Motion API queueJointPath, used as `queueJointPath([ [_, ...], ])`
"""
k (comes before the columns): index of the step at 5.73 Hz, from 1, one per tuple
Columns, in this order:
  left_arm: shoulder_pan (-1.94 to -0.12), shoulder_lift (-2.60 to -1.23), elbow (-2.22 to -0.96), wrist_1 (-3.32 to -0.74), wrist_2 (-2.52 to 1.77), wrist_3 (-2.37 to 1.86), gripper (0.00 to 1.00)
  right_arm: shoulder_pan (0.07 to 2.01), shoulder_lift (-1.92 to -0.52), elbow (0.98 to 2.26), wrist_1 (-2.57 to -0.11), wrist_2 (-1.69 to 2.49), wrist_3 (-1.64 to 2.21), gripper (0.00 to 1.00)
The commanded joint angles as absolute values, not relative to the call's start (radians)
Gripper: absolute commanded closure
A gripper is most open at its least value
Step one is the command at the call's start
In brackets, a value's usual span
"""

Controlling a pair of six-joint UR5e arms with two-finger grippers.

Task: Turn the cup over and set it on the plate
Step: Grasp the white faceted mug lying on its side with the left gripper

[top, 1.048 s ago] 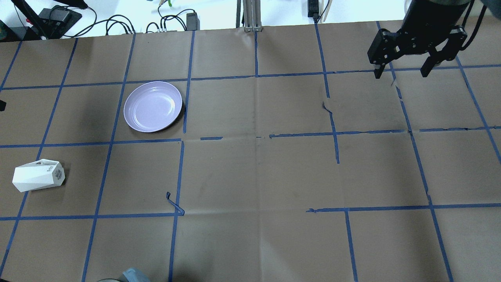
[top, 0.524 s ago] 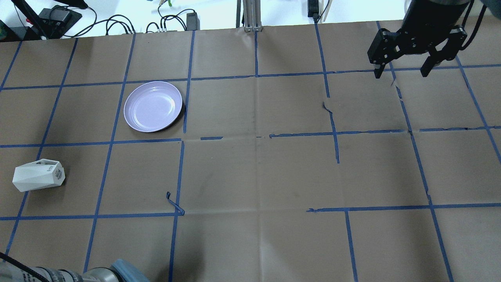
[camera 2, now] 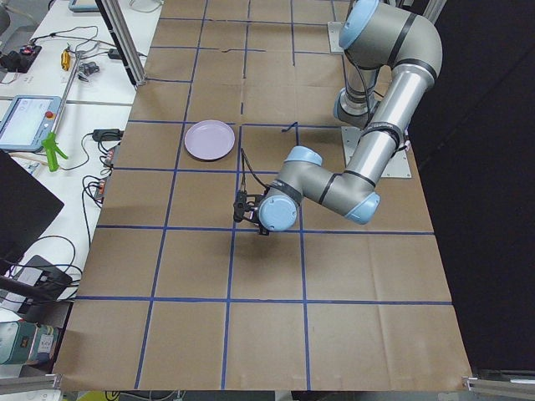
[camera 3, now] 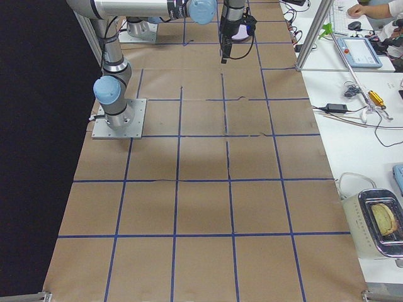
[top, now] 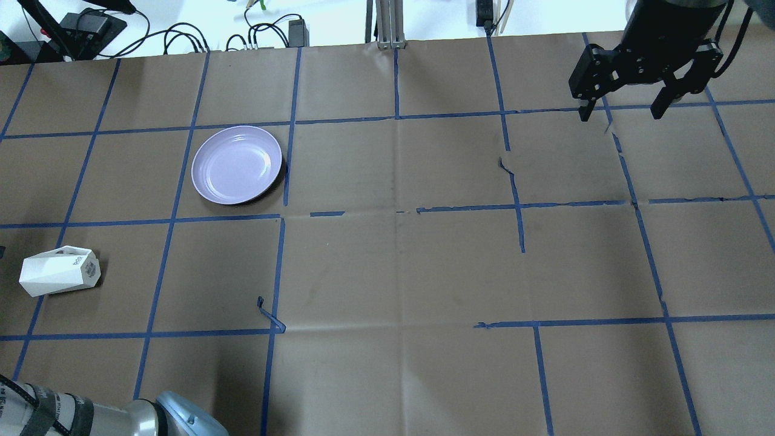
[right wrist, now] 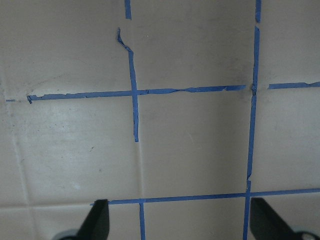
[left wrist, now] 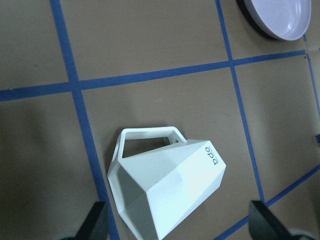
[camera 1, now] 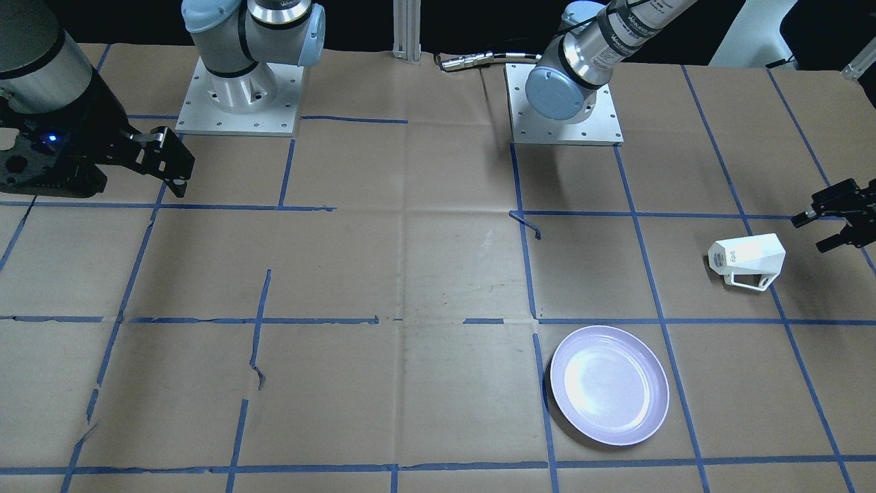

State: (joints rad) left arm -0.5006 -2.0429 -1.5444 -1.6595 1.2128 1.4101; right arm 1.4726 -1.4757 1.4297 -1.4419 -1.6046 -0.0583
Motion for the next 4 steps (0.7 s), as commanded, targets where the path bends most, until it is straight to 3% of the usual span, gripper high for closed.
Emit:
queueJointPath([
  [1, -0.464, -2.132, -1.536, -1.726, 1.189, 1.495, 0.02, 1.473, -1.476, 1.43, -1.442, -1.605, -0.058, 0.0],
  [3, -0.462, -2.141, -1.542, -1.822, 1.145, 1.5, 0.17, 1.473, -1.476, 1.43, -1.442, -1.605, -0.058, 0.0],
  [4, -0.462, -2.141, -1.537, -1.83, 1.129, 1.503, 0.45, 1.473, -1.476, 1.43, -1.442, -1.605, -0.058, 0.0],
])
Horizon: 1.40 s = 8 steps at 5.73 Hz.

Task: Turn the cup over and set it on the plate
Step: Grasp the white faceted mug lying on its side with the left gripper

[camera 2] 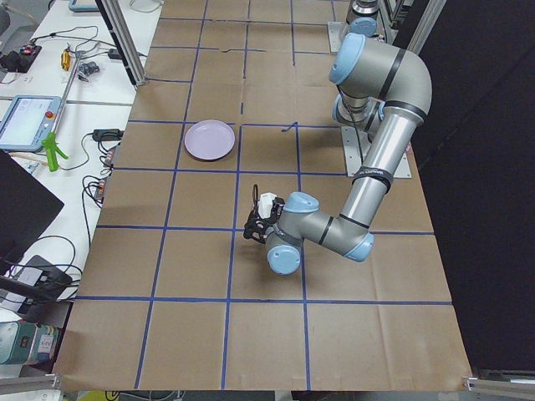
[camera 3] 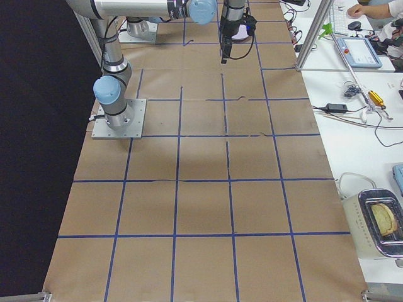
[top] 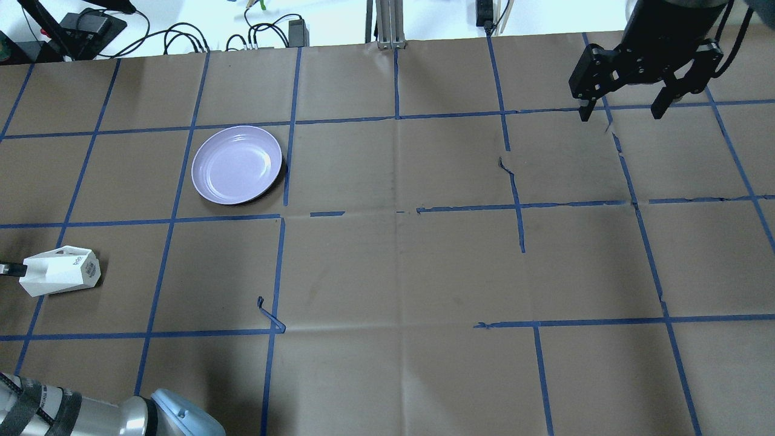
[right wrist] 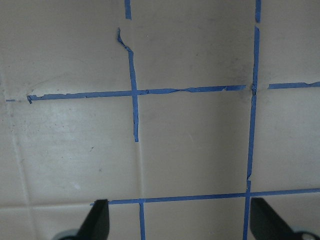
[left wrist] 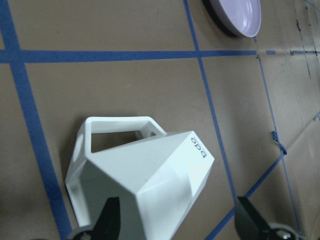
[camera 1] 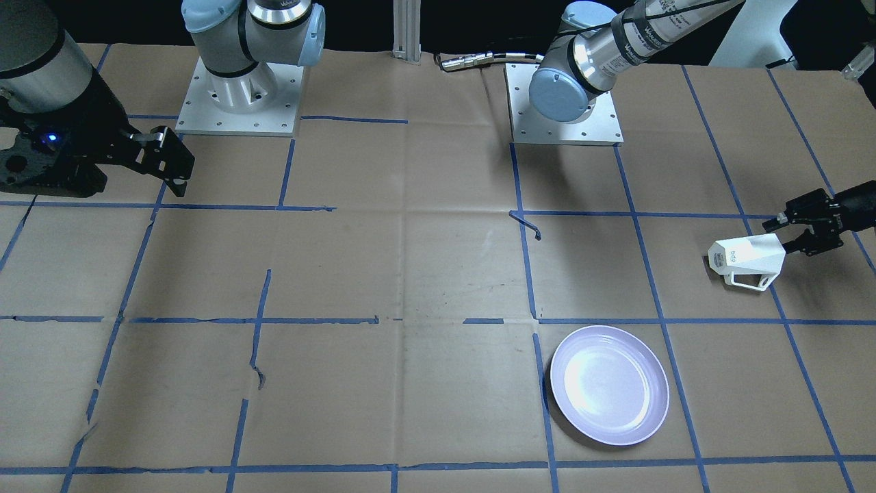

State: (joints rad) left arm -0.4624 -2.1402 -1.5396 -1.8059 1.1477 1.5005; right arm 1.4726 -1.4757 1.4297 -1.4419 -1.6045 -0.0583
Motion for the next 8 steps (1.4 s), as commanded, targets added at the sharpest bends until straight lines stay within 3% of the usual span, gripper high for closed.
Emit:
queueJointPath([
  [1, -0.463, -2.14, -1.528, -1.835, 1.129, 1.503, 0.79, 1.473, -1.476, 1.43, -1.442, -1.605, -0.058, 0.0],
  [2, -0.468, -2.125, -1.528, -1.845, 1.127, 1.503, 0.95, 1.473, -1.476, 1.43, -1.442, -1.605, -0.058, 0.0],
  [3, -0.483, -2.09, -1.525, -1.876, 1.124, 1.499, 1.0, 1.473, -1.476, 1.43, -1.442, -1.605, -0.058, 0.0],
  [5, -0.529, -1.987, -1.525, -1.884, 1.103, 1.435, 1.0, 1.473, -1.476, 1.43, -1.442, -1.605, -0.058, 0.0],
  [8, -0.833, -1.769, -1.525, -1.837, 1.112, 1.124, 1.0, 1.473, -1.476, 1.43, -1.442, -1.605, -0.058, 0.0],
])
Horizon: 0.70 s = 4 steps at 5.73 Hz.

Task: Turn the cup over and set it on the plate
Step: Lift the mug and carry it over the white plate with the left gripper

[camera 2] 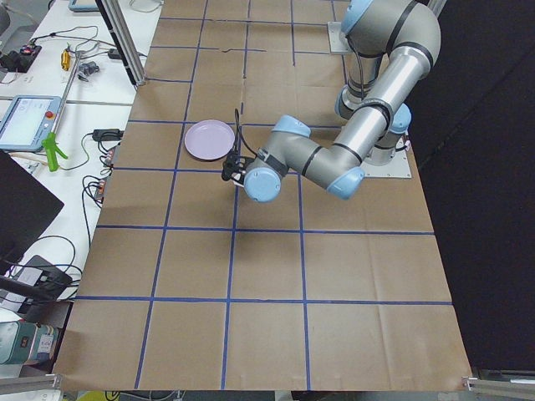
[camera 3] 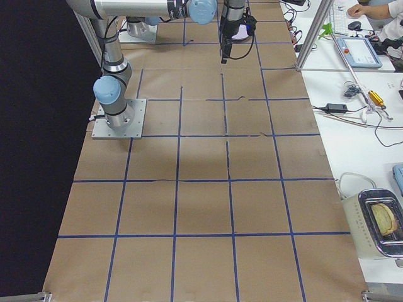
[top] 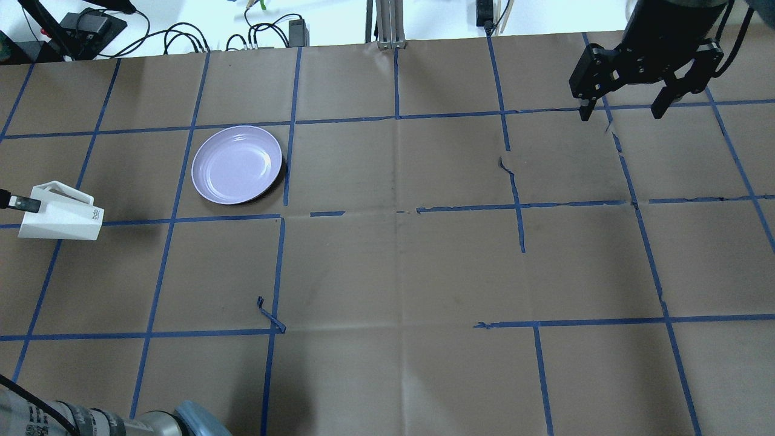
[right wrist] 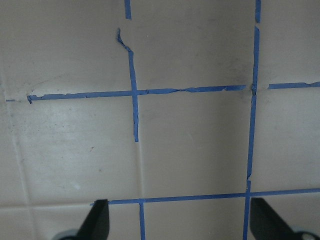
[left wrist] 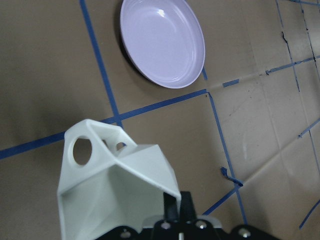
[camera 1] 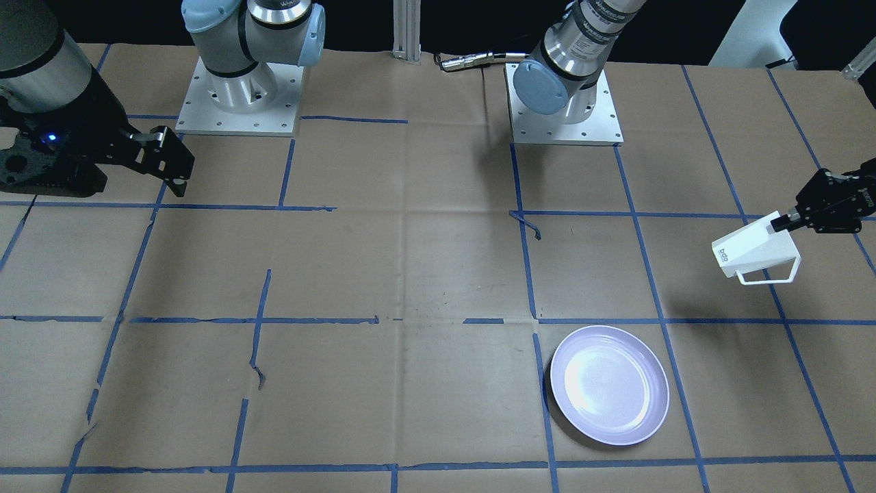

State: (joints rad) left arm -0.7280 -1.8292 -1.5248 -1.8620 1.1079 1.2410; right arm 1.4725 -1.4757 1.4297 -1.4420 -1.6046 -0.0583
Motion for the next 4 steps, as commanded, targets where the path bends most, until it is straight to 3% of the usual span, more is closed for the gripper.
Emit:
queueJointPath([
  [1, -0.962, -1.752, -1.534, -1.742, 1.117, 1.006, 1.0, 1.473, -1.476, 1.43, -1.442, -1.605, -0.058, 0.0],
  [4, -1.274, -1.851, -1.554, -1.339, 1.332, 0.697, 1.0, 1.473, -1.476, 1.43, -1.442, -1.605, -0.058, 0.0],
])
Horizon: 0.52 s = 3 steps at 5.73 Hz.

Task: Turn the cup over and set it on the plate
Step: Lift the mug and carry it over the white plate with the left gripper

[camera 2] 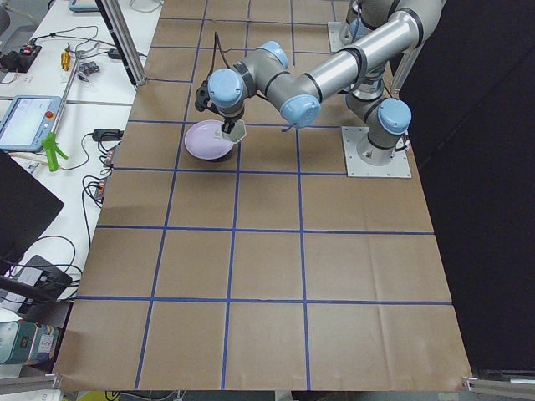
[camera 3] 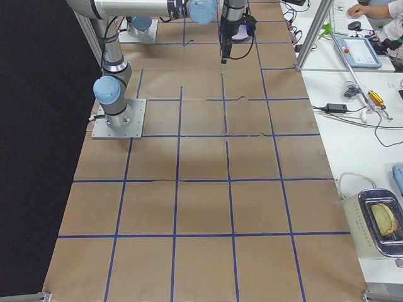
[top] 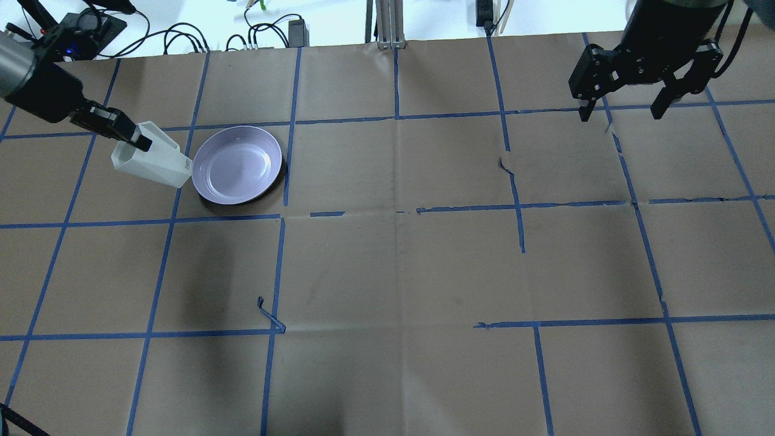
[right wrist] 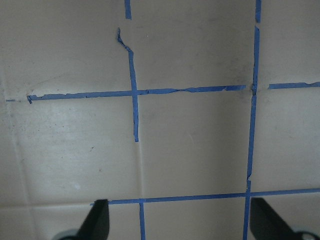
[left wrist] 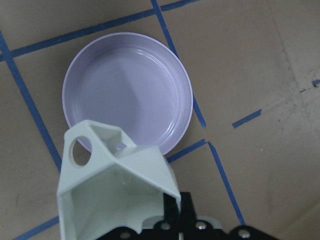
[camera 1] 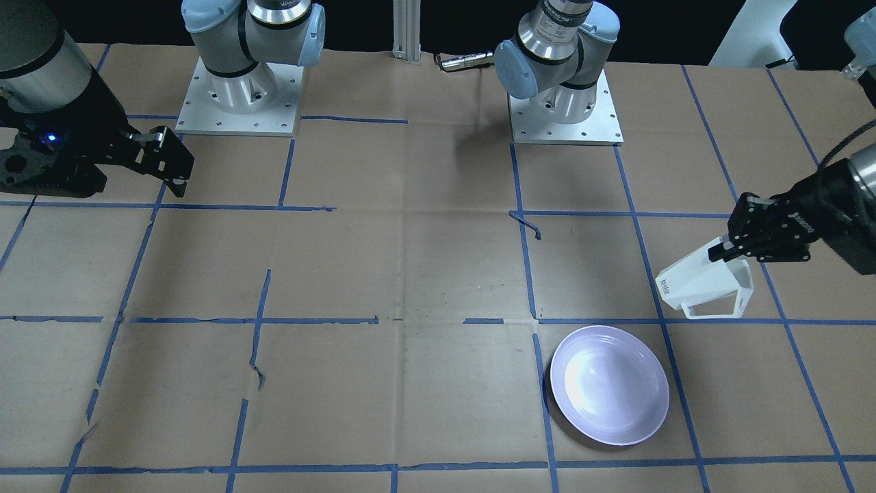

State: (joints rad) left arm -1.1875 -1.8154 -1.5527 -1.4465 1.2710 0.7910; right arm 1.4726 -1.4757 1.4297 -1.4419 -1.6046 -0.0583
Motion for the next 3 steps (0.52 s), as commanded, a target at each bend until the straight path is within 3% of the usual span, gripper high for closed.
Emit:
queueJointPath([
  [1, -1.348, -1.906, -1.554, -1.251, 1.424, 0.671, 1.0, 1.473, -1.476, 1.43, -1.442, -1.605, -0.058, 0.0],
  [3, -1.431, -1.965, -1.558, -1.178, 1.499, 0.643, 1.0, 1.473, -1.476, 1.43, -1.442, -1.605, -0.058, 0.0],
])
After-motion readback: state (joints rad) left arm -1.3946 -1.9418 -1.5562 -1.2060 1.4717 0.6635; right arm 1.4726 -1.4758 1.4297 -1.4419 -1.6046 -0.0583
